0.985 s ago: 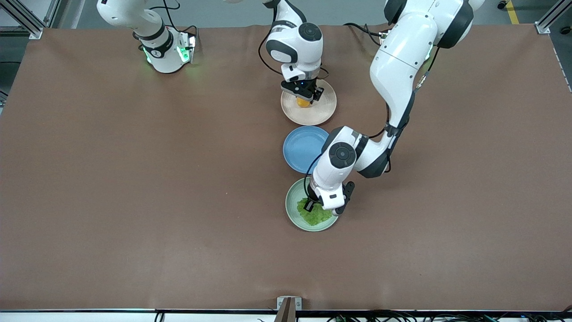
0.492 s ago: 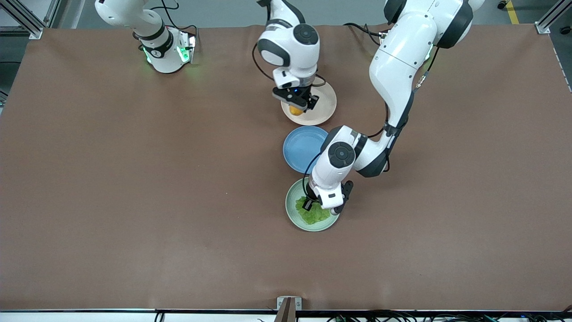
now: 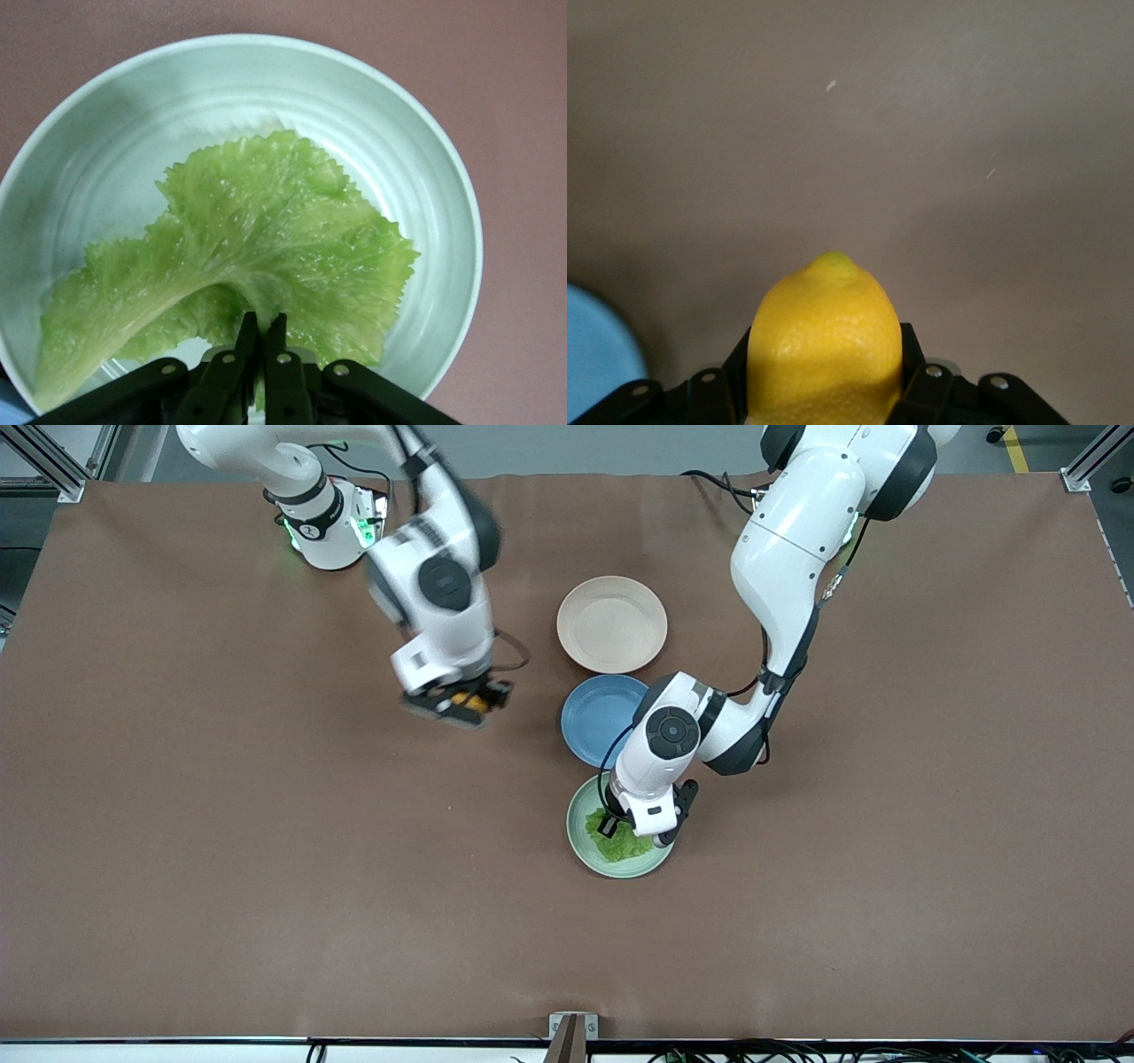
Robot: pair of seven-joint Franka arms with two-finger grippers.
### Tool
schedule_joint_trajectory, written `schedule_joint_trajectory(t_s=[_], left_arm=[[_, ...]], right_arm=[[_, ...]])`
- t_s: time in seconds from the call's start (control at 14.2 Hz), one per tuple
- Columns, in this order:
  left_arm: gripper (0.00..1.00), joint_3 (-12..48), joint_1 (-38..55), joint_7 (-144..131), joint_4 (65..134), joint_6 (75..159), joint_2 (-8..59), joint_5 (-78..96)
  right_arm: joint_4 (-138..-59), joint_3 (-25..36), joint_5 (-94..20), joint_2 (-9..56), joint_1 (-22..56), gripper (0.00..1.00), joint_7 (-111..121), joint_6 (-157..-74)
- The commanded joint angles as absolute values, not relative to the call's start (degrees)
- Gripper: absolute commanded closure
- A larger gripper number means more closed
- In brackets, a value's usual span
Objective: Pick lemon and lettuce from plates
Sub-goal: 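Carry the lemon away with the right gripper while the left gripper lifts the lettuce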
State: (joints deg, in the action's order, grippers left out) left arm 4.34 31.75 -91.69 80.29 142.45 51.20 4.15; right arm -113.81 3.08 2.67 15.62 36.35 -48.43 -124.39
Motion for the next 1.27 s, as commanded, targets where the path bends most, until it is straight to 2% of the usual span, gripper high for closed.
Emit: schedule_joint_trajectory(t_s=[0.0, 0.28, 0.42, 0.7, 1.06, 1.2], left_arm=[[1.0, 4.1, 32.1, -91.6, 81.0, 140.5, 50.3, 5.7], [1.0, 4.1, 31.8, -91.4, 80.9, 135.5, 47.5, 5.7], [1.0, 4.2, 31.4, -91.3, 80.9, 131.3, 44.8, 5.7], [1.0, 4.4, 27.4, -90.3, 80.6, 124.8, 36.8, 5.8], [1.0, 4.6, 19.3, -70.3, 81.4, 103.6, 27.6, 6.2], [1.0, 4.5, 16.8, -61.2, 85.3, 100.8, 24.2, 6.0]], right_arm=[[-118.2, 1.5, 3.2, 12.2, 26.2, 0.99, -32.8, -125.7], [-118.9, 1.7, -4.4, 12.6, 12.2, 0.98, -7.0, -125.7], [-119.6, 1.8, -4.4, 12.8, 9.1, 0.98, -2.8, -125.9], [-123.9, 1.8, -4.4, 14.7, 6.4, 0.98, 2.4, -134.1], [-124.2, 1.8, -4.4, 17.9, 4.3, 0.98, 6.7, -137.9], [-126.2, 1.8, -4.4, 18.5, 3.9, 0.98, 6.8, -141.3]])
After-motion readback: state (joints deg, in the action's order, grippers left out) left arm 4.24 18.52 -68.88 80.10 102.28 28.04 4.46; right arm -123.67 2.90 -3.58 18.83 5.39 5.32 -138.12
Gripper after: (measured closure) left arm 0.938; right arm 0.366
